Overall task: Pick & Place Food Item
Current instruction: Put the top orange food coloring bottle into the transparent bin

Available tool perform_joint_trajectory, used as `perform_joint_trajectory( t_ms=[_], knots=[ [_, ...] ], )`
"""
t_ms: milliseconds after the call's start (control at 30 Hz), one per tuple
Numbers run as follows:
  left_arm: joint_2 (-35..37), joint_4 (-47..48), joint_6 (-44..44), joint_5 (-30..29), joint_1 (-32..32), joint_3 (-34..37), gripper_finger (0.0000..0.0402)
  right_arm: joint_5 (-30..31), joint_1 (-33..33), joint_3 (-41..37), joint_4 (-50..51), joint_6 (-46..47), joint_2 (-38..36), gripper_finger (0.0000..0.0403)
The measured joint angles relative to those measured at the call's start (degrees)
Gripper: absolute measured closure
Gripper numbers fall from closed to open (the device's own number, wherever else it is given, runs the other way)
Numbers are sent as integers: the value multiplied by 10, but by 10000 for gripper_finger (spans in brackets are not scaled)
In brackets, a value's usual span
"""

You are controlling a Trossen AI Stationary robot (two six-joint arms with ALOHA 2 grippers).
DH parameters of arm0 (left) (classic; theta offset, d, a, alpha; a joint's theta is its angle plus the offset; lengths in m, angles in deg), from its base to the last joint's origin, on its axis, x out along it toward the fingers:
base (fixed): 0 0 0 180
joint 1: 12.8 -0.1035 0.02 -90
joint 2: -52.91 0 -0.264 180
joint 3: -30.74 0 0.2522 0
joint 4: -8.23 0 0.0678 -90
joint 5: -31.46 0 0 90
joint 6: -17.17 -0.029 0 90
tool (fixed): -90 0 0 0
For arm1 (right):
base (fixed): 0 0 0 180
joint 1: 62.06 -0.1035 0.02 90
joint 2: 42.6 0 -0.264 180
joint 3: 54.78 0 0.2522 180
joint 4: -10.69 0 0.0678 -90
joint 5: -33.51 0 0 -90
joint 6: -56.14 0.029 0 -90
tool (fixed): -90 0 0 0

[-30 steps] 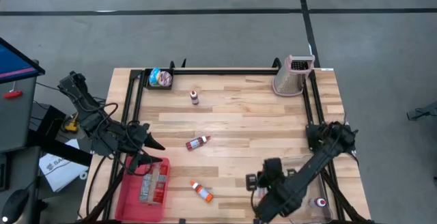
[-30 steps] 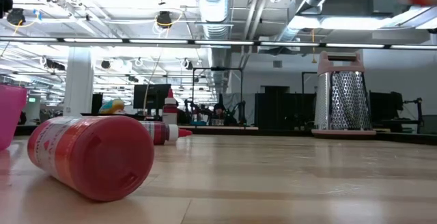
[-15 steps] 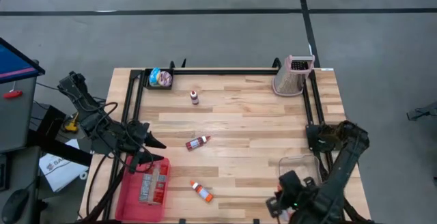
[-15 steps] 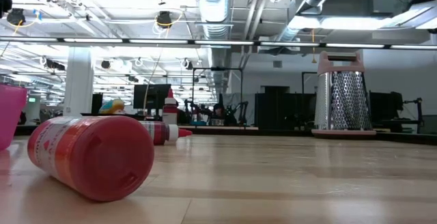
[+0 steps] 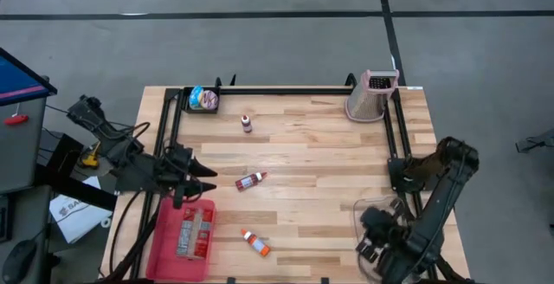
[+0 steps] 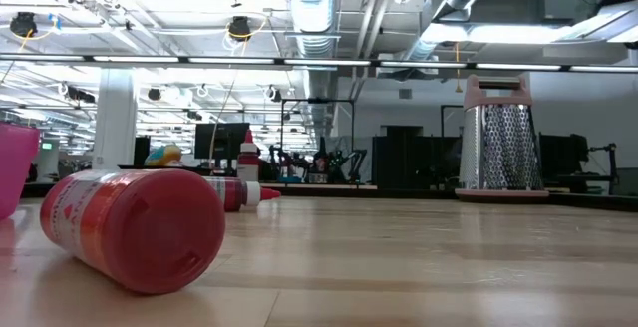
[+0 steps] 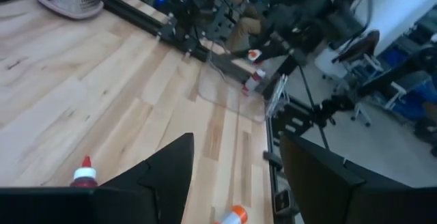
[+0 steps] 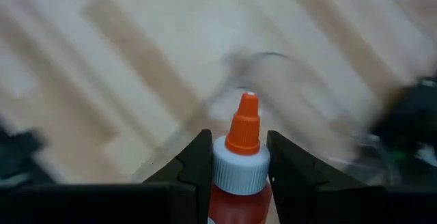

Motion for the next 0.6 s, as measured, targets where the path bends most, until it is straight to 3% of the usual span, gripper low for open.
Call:
perform_joint_trajectory(
  t_ms=[67, 267, 600],
  knots=[
    [0, -9, 0, 0, -10, 0, 188, 5, -15, -58, 1, 47, -28, 304],
    [-1, -43, 1, -9, -43, 0, 188, 34, -79, -213, 2, 307, -100, 304],
    [-1, -85, 2, -12, -97, 0, 188, 65, -49, -289, -3, 319, -100, 301]
  ],
)
